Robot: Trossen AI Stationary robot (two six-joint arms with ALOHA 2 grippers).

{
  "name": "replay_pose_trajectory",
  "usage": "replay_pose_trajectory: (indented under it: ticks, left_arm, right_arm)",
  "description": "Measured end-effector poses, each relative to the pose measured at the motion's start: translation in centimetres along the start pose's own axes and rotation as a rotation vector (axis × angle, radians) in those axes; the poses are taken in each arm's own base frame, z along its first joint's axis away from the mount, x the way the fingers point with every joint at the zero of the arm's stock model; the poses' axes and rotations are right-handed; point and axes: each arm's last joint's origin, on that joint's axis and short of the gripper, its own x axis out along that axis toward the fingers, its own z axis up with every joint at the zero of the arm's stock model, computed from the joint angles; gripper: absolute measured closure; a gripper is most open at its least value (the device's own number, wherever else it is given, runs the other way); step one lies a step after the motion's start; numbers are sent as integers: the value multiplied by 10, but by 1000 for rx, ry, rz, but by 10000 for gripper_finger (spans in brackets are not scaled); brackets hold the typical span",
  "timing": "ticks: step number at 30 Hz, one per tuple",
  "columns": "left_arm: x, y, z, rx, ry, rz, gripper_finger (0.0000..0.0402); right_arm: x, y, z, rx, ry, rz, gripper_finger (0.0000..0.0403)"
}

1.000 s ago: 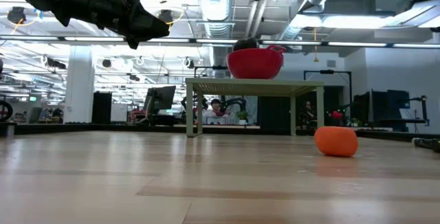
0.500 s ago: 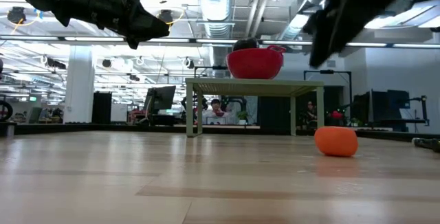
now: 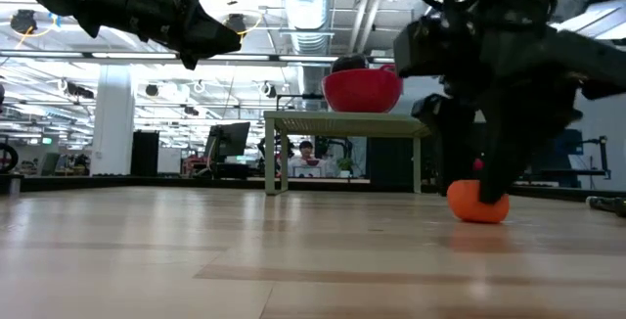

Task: Pick & Place Fruit
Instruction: Put the orange into the red strainer bowl on the shelf

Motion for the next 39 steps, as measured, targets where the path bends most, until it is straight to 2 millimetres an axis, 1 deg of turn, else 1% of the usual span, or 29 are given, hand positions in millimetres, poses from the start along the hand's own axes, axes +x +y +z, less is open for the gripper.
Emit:
replay_pose_trajectory:
  ticks: [3, 11, 17, 20, 22, 23, 25, 28, 30, 32, 35, 37, 39]
  left_arm:
    - [0, 0, 0, -14, -3, 0, 305]
    - [0, 0, 0, -15, -3, 0, 305]
    - [0, 0, 0, -15, -2, 0, 305]
    - [0, 0, 0, -15, -2, 0, 304]
    - [0, 0, 0, -16, -2, 0, 304]
    - [0, 0, 0, -18, -2, 0, 304]
    - [0, 0, 0, -23, -2, 0, 304]
    - [0, 0, 0, -23, -1, 0, 304]
    - [0, 0, 0, -31, -2, -1, 304]
    - [0, 0, 0, -40, -1, 0, 304]
    - [0, 0, 0, -41, -2, -1, 304]
    - [0, 0, 0, -40, -2, -1, 304]
    - [0, 0, 0, -40, -2, 0, 304]
  right_arm:
    - [4, 3, -2, -11, 15, -1, 147]
    - [4, 3, -4, 35, 37, -10, 154]
    - [9, 3, -6, 46, 61, -15, 188]
    - [9, 3, -6, 48, 55, -13, 211]
    - [5, 2, -5, 69, 47, -11, 224]
    - [0, 1, -4, 82, 37, -9, 228]
    - [-17, -2, 3, 118, -13, 2, 231]
    - [-51, -12, 12, 178, -126, 17, 221]
    - [-80, -24, 17, 228, -252, -22, 209]
    - [-109, -41, 21, 296, -407, -123, 199]
    - [-147, -76, 17, 449, -591, -326, 193]
    - [-167, -101, 11, 549, -677, -422, 194]
    - [-182, -124, 5, 624, -735, -470, 198]
